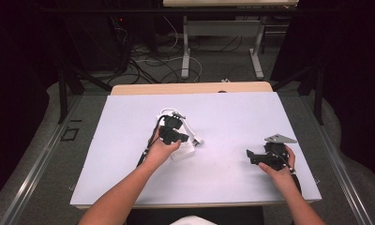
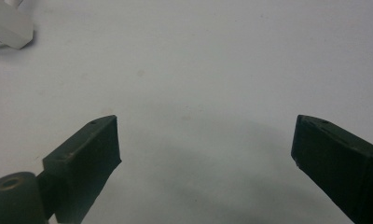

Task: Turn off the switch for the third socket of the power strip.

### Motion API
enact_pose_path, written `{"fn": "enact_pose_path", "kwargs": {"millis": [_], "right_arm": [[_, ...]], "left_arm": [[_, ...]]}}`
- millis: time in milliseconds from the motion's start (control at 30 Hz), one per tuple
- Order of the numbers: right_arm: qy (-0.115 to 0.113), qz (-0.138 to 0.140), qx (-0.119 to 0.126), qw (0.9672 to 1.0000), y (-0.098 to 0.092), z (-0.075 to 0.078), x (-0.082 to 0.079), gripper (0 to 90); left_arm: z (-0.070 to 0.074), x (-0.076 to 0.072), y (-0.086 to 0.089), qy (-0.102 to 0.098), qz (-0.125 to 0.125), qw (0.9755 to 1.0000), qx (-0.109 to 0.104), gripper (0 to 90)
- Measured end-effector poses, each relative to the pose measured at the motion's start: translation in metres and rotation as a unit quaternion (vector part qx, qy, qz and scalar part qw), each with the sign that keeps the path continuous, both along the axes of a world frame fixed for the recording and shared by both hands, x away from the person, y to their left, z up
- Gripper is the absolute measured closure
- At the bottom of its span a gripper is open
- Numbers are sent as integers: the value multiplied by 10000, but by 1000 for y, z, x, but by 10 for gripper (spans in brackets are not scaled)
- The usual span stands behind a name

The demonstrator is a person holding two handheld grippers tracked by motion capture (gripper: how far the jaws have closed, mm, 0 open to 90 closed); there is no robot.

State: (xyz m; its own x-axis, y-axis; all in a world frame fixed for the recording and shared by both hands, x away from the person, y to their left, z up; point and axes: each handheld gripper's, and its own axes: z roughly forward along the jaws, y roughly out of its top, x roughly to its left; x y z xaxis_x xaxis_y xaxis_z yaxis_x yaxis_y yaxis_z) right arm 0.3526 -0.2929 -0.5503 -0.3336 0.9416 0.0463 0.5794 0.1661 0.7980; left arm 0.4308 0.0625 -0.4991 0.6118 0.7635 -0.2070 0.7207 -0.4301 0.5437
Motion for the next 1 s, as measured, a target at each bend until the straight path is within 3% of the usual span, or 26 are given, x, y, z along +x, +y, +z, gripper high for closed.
{"fn": "enact_pose_path", "kwargs": {"millis": [467, 1000], "right_arm": [[-5, 1, -15, 10000, -1, 0, 0, 75], [0, 19, -11, 10000, 0, 0, 0, 75]], "left_arm": [[-10, 6, -4, 201, 24, 9998, 55, 897], [-16, 7, -5, 246, 15, 9997, 41, 898]]}}
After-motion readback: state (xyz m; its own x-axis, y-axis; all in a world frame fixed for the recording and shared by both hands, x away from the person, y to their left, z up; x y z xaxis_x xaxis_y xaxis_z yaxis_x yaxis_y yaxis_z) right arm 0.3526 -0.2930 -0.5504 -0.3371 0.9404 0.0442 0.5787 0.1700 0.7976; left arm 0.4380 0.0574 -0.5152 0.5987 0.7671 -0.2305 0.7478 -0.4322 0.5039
